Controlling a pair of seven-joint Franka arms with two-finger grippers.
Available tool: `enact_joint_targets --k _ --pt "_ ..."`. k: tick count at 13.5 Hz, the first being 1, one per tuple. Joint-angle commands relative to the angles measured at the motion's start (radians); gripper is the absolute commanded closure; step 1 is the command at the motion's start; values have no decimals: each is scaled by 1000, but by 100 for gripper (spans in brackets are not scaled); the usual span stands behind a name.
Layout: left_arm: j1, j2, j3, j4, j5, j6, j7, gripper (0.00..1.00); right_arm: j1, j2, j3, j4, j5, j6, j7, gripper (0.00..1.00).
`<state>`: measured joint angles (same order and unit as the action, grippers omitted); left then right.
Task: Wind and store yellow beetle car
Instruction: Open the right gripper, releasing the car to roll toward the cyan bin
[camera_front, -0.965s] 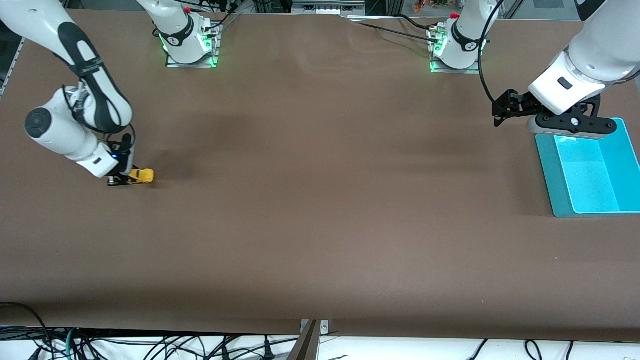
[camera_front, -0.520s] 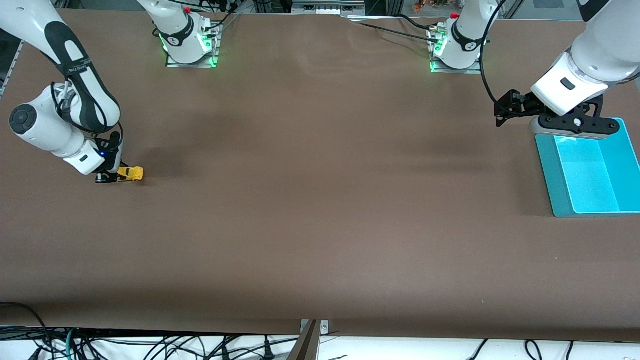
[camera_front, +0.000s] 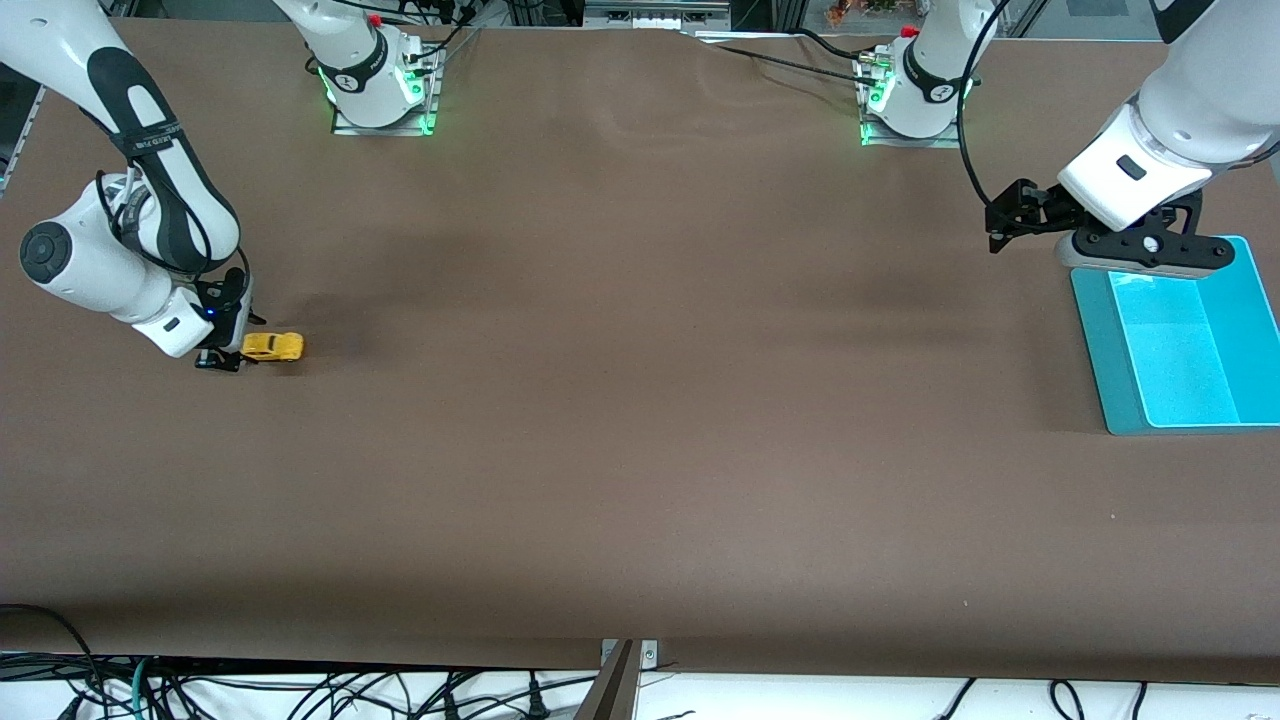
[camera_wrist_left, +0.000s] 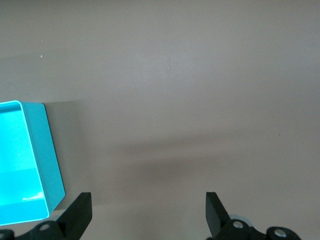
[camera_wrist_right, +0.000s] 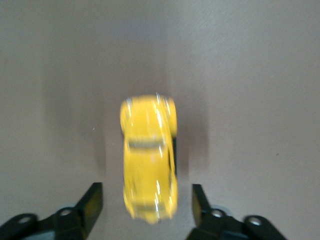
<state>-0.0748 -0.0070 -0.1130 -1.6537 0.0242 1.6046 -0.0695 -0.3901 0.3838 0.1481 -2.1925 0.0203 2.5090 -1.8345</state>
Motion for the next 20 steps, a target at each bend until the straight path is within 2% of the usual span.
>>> enact_joint_targets --k 1,3,7,12,17,20 --pt "-3 9 -23 26 -6 -20 -4 0 -7 0 36 98 12 -128 44 0" --pt "-3 6 -40 25 -6 -22 -4 0 -6 -20 63 149 6 -189 57 0" --pt "9 7 -31 25 -16 -23 -1 0 0 -103 102 232 0 -275 66 0" --pt "9 15 -31 20 -17 -26 3 0 50 -235 102 309 -3 -429 358 0" --pt "-2 44 -33 15 -16 -126 26 0 74 -330 90 333 3 -547 760 0" --pt "6 38 -56 2 -16 -149 130 0 126 -370 39 341 7 -613 1008 0"
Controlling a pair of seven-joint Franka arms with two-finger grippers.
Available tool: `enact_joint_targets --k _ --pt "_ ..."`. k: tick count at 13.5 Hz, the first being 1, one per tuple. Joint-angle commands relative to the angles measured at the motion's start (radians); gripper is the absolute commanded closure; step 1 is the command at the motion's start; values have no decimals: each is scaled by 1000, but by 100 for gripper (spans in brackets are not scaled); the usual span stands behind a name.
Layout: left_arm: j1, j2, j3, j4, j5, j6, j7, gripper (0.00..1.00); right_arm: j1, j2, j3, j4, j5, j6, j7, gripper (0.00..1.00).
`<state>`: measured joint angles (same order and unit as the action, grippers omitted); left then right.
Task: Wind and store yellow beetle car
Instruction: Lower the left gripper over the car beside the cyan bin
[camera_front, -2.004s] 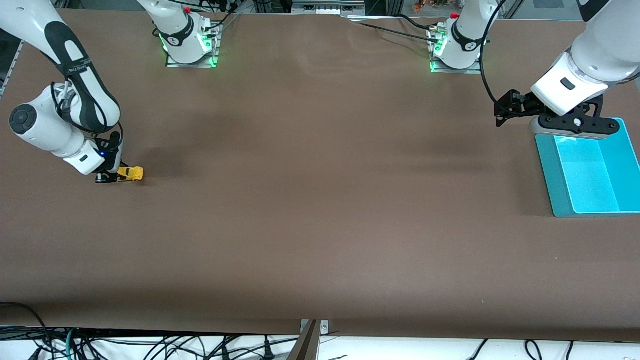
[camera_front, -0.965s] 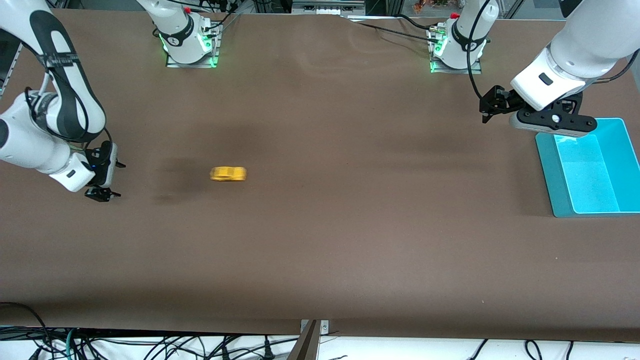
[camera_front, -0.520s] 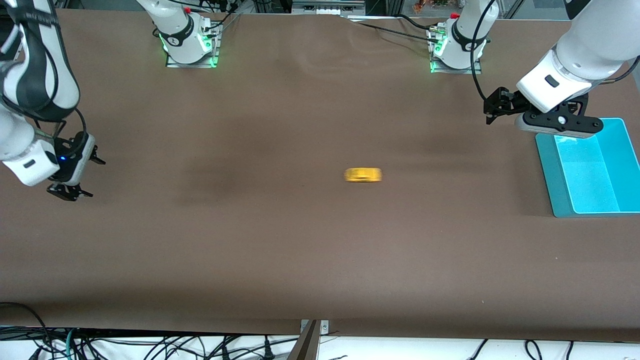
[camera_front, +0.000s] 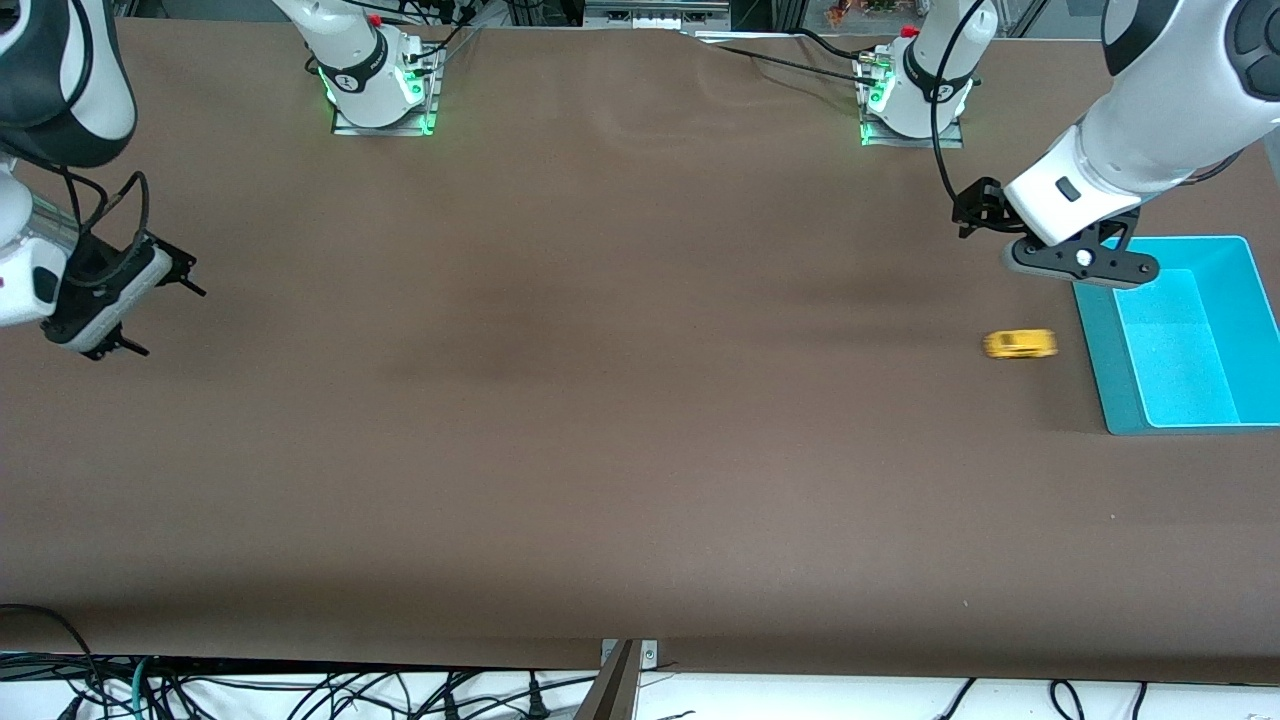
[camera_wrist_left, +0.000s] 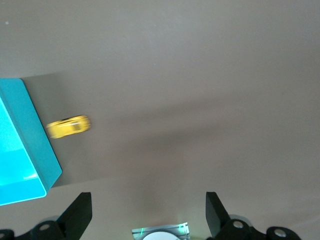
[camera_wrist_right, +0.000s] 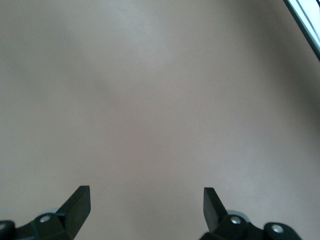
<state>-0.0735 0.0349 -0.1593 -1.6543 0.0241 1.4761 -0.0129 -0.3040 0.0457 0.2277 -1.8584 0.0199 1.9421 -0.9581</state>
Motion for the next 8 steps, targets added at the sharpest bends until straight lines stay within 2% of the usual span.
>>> enact_joint_targets --k 1,8 --pt "11 -1 -9 1 -16 -20 120 0 49 -32 -51 18 9 -61 191 0" --pt "30 -4 -6 -41 19 -16 427 0 120 -41 -73 122 8 -230 695 0"
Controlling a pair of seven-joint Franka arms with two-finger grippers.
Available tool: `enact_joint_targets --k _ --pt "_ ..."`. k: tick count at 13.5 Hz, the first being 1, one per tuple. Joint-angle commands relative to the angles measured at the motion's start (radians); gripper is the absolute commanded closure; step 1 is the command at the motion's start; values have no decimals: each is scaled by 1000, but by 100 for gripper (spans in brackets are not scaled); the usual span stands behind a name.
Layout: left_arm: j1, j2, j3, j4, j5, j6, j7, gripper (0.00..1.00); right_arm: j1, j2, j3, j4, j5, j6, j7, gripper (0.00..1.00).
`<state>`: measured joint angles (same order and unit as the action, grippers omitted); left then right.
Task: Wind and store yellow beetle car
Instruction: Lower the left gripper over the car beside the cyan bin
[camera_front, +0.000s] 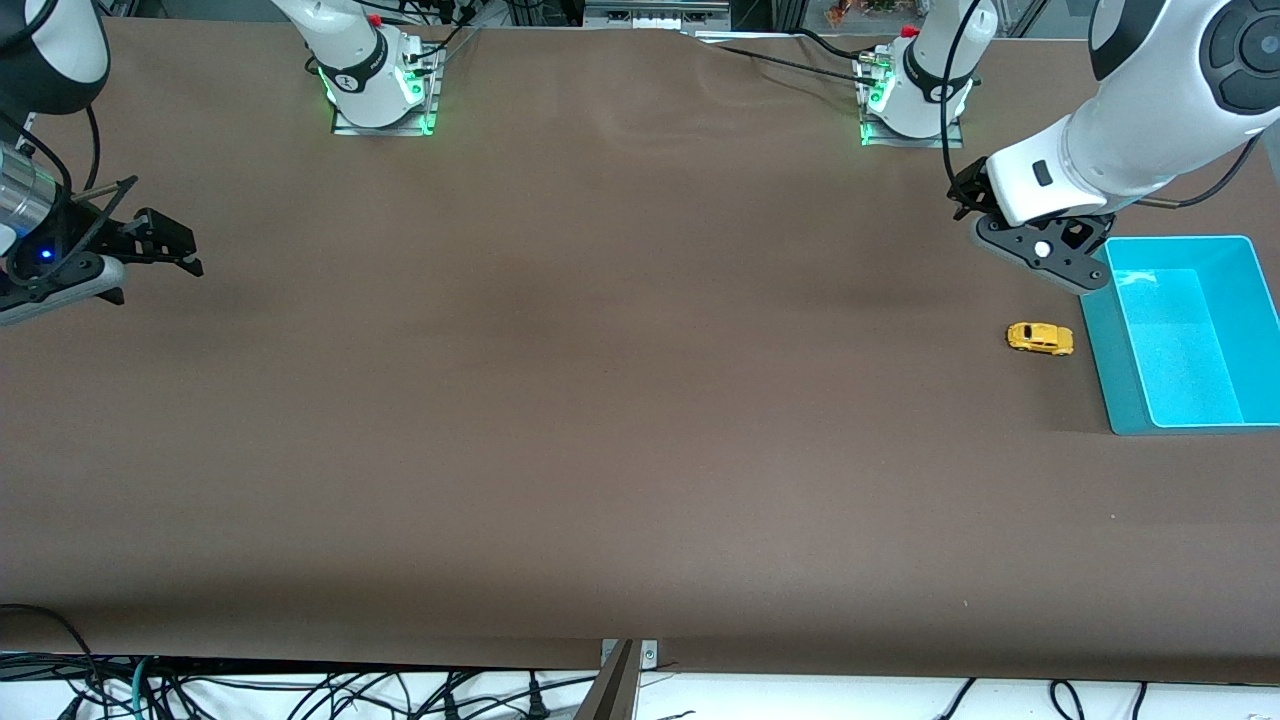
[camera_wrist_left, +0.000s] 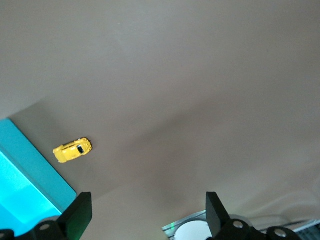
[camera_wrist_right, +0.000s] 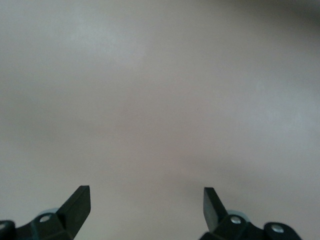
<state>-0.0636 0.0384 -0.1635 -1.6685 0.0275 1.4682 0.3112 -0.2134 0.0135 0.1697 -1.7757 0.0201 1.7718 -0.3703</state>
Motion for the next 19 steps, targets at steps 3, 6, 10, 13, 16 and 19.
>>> enact_joint_targets --k 3,6,10,13,16,19 --pt "59 3 -2 -37 19 7 272 0 39 -27 -12 76 9 -124 211 0" --pt "128 14 -2 -100 19 60 486 0 40 -17 -9 104 9 -141 211 0" --pt "195 14 -2 -227 20 196 740 0 39 -18 -9 108 9 -147 211 0" --pt "212 9 -2 -376 130 372 871 0 39 -20 -10 110 8 -147 212 0" --pt "318 84 -2 -430 140 582 1093 0 39 -15 -9 120 1 -153 214 0" --pt "424 234 -4 -431 135 759 1346 0 39 -10 -7 122 3 -150 211 0"
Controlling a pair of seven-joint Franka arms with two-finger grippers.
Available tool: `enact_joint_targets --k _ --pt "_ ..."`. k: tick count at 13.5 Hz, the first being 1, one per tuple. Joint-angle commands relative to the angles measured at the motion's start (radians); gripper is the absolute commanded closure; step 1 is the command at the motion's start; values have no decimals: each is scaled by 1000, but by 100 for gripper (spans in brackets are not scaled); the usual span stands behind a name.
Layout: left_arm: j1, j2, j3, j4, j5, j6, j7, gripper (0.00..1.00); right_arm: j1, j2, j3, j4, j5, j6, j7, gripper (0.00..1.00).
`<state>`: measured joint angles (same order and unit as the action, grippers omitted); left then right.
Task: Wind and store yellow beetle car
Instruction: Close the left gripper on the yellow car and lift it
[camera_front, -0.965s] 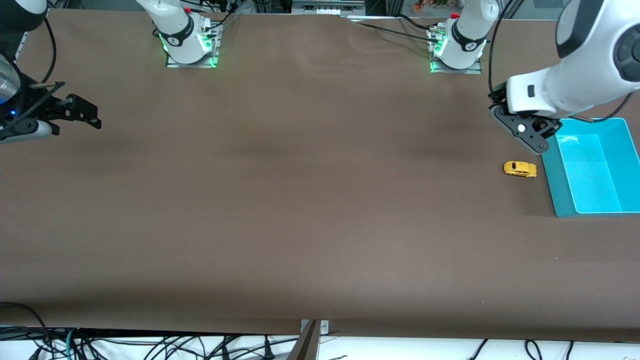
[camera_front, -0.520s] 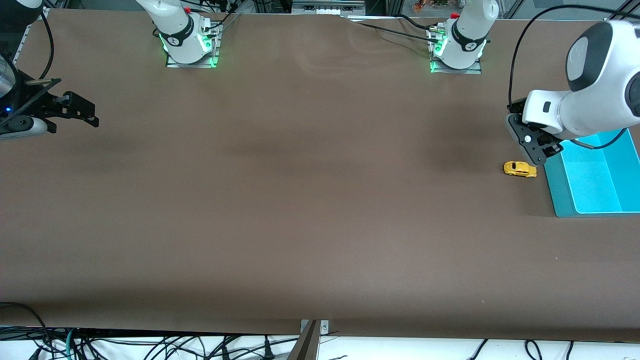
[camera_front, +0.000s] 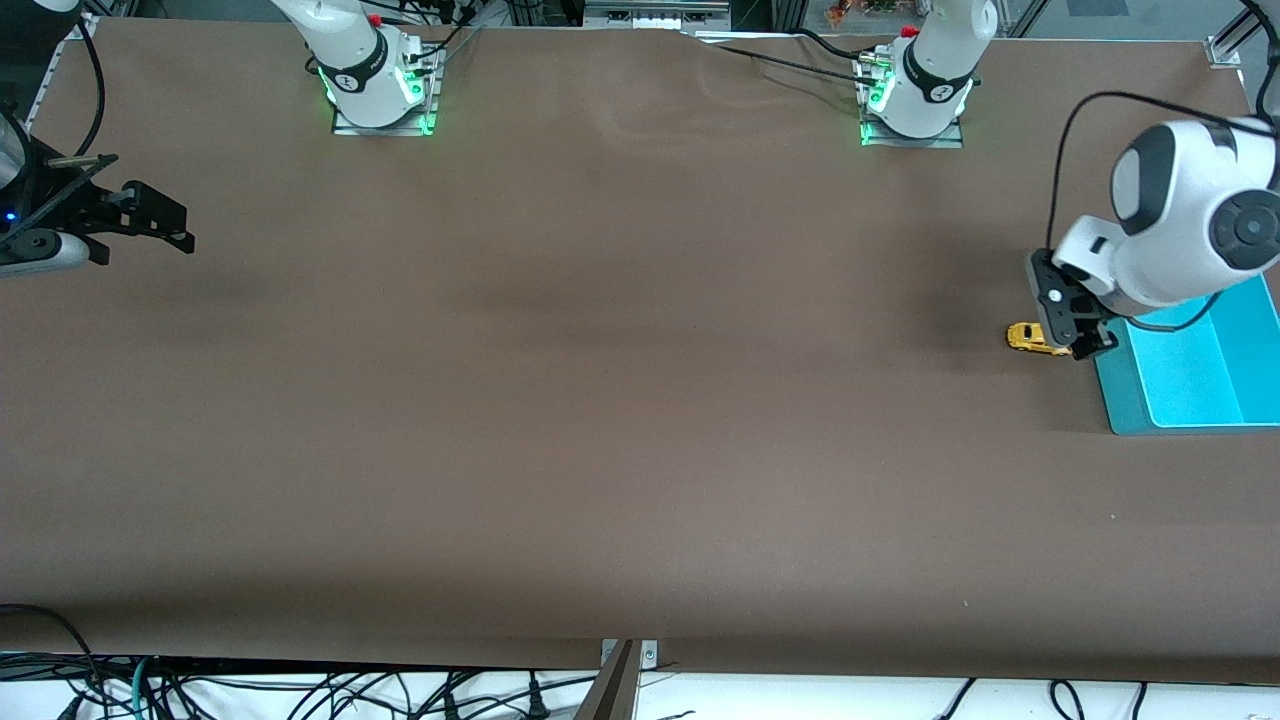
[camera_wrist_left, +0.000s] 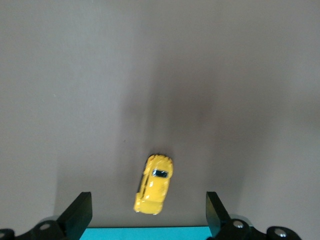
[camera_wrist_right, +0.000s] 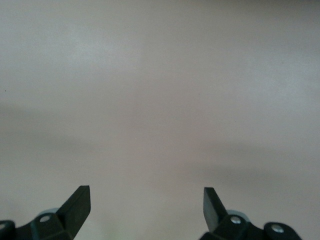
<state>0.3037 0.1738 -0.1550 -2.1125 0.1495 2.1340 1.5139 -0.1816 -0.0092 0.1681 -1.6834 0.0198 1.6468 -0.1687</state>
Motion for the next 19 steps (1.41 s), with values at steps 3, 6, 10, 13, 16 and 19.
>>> enact_joint_targets --k 3,6,10,13,16,19 --pt "113 174 -12 2 12 139 187 0 7 9 -7 30 3 -27 20 0" --pt "120 179 -12 -43 15 164 189 0 5 11 -10 30 -6 -21 17 0" --pt "137 179 -12 -115 22 306 212 0 2 17 -12 30 -4 -27 17 0" --pt "150 182 -11 -115 38 336 242 0 2 18 -12 30 -4 -28 20 0" --pt "192 226 -12 -123 68 411 270 0 1 18 -13 30 -4 -28 20 0" --pt "193 224 -15 -147 68 416 278 26 1 18 -13 28 -4 -28 21 0"
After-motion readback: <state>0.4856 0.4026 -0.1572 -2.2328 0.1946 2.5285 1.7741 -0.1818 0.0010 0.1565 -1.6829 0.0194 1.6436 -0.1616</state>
